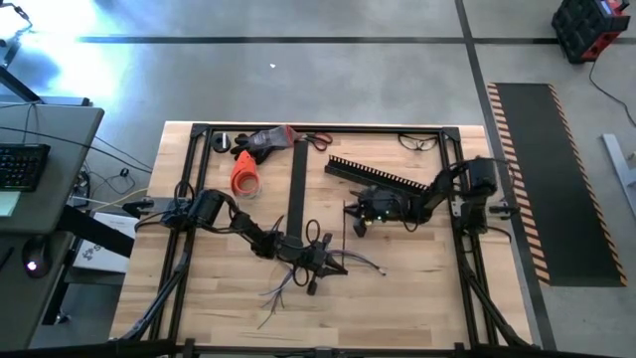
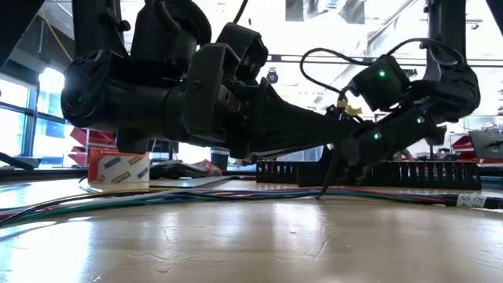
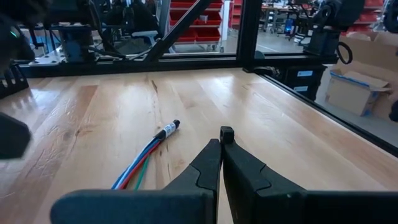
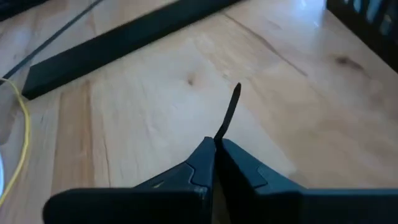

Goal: Ziptie cables
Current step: Wrap the black zip tie on the cables

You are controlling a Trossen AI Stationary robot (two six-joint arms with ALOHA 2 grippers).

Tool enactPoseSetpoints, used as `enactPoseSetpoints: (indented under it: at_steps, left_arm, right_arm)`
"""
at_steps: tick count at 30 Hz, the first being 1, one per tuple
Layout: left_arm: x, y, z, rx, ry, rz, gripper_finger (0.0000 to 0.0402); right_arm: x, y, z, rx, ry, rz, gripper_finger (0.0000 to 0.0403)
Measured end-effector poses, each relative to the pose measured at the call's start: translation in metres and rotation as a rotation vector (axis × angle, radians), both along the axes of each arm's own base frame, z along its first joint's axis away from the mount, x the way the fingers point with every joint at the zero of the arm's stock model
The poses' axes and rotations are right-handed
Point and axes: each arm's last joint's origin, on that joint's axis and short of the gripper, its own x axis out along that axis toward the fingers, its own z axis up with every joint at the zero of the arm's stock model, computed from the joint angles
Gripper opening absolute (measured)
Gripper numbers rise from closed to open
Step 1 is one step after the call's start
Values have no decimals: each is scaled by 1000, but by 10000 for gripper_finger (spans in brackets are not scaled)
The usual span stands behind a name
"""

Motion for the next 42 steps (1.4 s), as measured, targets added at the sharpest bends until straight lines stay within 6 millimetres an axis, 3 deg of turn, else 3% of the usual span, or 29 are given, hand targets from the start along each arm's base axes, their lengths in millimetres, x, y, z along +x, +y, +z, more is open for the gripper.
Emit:
enactPoseSetpoints:
  at_steps: [10, 16, 19, 27, 31, 35, 42]
  left_arm:
    - [0, 0, 0, -18, 5, 1, 0]
    - [0, 0, 0, -25, 7, 3, 0]
    - [1, 2, 0, -31, 9, 7, 0]
    - [1, 2, 0, -31, 10, 8, 0]
    - [1, 2, 0, -17, 5, 7, 0]
    - [1, 2, 0, -17, 6, 7, 0]
    - [1, 2, 0, -17, 5, 7, 0]
  right_arm:
    - [2, 20, -5, -156, -26, 48, 0]
    - [2, 15, -5, -57, -37, 43, 9]
    - [2, 10, 0, -21, -41, 57, 46]
    - [7, -13, 12, 98, -23, -2, 199]
    - [19, -27, 14, 122, 22, 14, 236]
    - [24, -32, 16, 117, 27, 62, 228]
    - [14, -24, 9, 117, 50, 103, 169]
